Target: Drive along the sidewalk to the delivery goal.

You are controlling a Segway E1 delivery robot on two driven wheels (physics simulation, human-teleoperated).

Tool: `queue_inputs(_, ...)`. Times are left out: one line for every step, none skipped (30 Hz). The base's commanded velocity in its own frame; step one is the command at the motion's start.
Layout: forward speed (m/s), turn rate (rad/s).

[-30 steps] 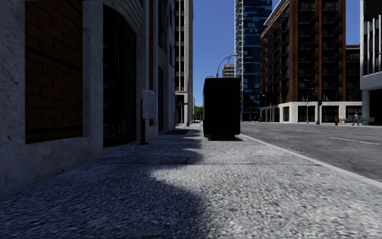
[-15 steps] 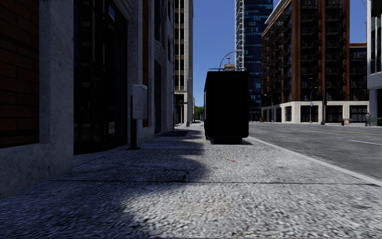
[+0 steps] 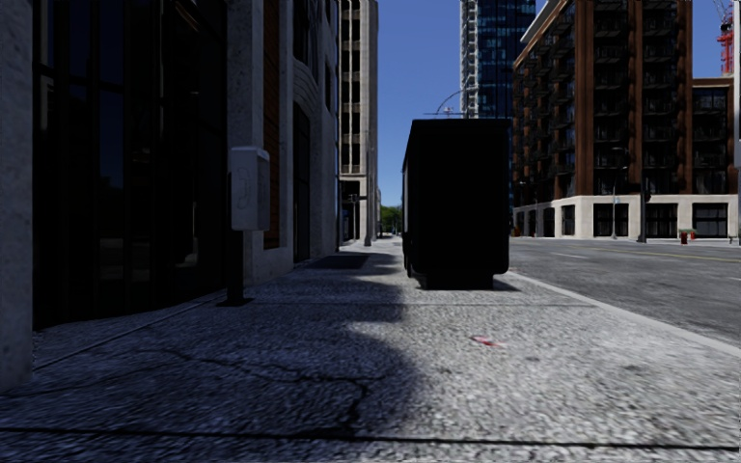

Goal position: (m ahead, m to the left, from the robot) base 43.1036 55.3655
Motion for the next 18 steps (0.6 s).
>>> queue_inputs(2.0,0.23)
queue_inputs(2.0,0.23)
queue_inputs(2.0,0.23)
queue_inputs(2.0,0.23)
queue_inputs(2.0,0.23)
queue_inputs(2.0,0.23)
queue_inputs(2.0,0.23)
queue_inputs(2.0,0.23)
queue_inputs(2.0,0.23)
queue_inputs(2.0,0.23)
queue_inputs(2.0,0.23)
queue_inputs(2.0,0.23)
queue_inputs(2.0,0.23)
queue_inputs(2.0,0.24)
queue_inputs(2.0,0.24)
queue_inputs(2.0,0.24)
queue_inputs(2.0,0.24)
queue_inputs(2.0,0.23)
